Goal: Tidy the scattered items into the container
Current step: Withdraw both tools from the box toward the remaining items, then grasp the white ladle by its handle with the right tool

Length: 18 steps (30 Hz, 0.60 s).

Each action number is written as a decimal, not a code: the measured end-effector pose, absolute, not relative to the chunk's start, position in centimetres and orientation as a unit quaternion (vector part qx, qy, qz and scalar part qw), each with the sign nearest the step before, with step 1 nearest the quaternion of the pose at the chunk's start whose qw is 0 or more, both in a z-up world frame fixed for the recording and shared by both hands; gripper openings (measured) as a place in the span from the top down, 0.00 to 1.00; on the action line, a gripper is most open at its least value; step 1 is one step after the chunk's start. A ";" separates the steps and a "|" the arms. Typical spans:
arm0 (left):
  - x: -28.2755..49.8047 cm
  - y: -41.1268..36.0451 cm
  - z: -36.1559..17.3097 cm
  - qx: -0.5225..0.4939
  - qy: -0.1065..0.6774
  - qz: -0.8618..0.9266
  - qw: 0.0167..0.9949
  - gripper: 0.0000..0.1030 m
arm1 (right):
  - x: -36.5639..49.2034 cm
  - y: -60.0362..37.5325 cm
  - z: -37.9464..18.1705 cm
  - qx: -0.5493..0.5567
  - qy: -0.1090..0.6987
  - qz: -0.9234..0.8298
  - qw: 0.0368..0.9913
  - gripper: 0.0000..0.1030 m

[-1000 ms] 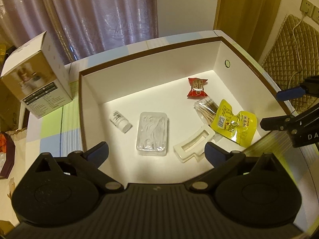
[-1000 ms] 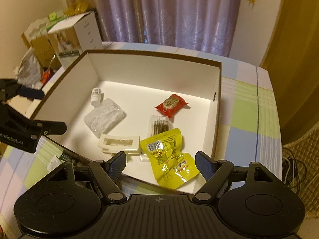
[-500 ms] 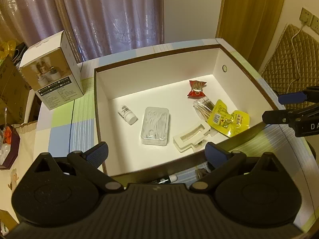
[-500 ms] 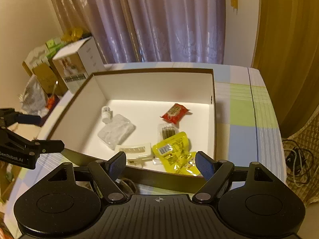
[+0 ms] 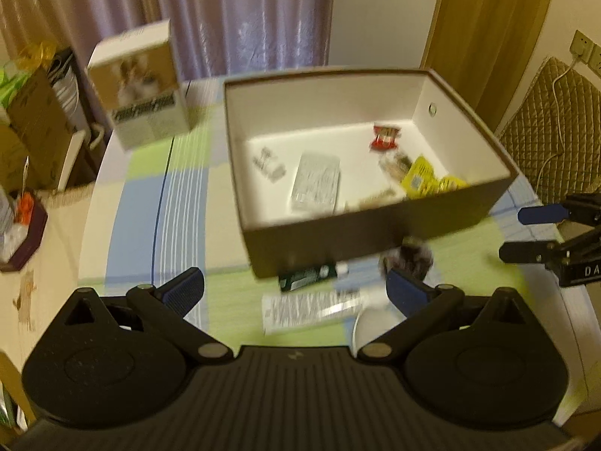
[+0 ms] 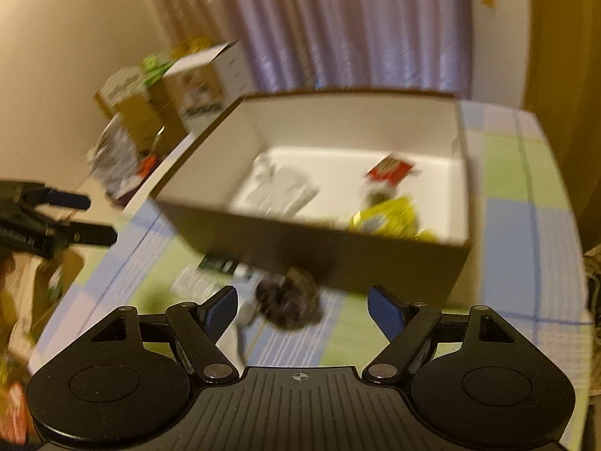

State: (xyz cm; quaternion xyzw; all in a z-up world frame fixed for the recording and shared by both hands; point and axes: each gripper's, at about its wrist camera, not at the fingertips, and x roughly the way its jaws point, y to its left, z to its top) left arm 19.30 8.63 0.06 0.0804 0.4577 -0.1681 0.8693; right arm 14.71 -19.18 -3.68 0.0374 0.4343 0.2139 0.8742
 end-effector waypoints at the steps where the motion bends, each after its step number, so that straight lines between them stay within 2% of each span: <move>1: 19.0 9.0 -0.4 0.078 0.464 -0.164 0.867 0.01 | 14.2 -18.8 -4.4 0.030 0.441 0.225 0.868 0.20; 8: 17.7 11.8 -5.1 0.046 0.525 -0.139 0.839 0.01 | 11.8 -15.1 -8.8 -0.044 0.467 0.313 0.826 0.21; 13: 17.4 12.6 -6.4 0.044 0.539 -0.132 0.831 0.01 | 11.6 -12.7 -11.2 -0.111 0.462 0.350 0.807 0.21; 14: 17.4 12.6 -6.4 0.044 0.539 -0.132 0.831 0.01 | 11.5 -12.4 -11.6 -0.125 0.462 0.355 0.804 0.37; 16: 17.4 12.8 -6.5 0.046 0.537 -0.131 0.832 0.01 | 11.8 -11.5 -12.4 -0.151 0.465 0.365 0.792 0.55; 18: 17.5 12.8 -6.5 0.050 0.537 -0.130 0.832 0.01 | 11.8 -11.1 -13.2 -0.167 0.464 0.368 0.788 0.55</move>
